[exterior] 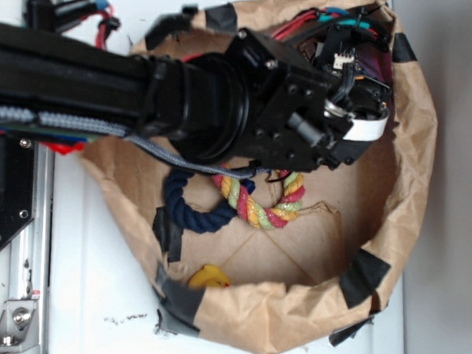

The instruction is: Grab the silver keys.

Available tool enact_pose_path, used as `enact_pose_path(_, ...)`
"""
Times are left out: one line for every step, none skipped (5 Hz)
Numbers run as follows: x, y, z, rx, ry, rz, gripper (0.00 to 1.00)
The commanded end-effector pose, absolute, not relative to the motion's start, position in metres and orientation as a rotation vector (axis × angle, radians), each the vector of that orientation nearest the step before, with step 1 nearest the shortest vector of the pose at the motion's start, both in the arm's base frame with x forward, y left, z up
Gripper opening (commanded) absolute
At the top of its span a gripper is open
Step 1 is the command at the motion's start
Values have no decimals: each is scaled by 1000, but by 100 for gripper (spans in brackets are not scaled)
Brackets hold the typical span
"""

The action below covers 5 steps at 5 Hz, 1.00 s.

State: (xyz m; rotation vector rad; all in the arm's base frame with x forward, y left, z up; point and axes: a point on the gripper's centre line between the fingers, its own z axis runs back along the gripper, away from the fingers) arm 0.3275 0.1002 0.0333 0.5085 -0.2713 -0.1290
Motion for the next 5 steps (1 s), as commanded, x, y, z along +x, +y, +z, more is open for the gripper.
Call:
enact_pose_path(292, 96, 30, 520, -294, -143, 0)
enact_pose_path(298, 92, 42, 487, -264, -131, 0)
enact_pose_path(279, 75, 78, 331, -240, -72, 0)
enact_pose_path(280, 35, 131, 128, -234, -56, 0)
enact_pose_path(290, 19, 184, 18, -271, -31, 0)
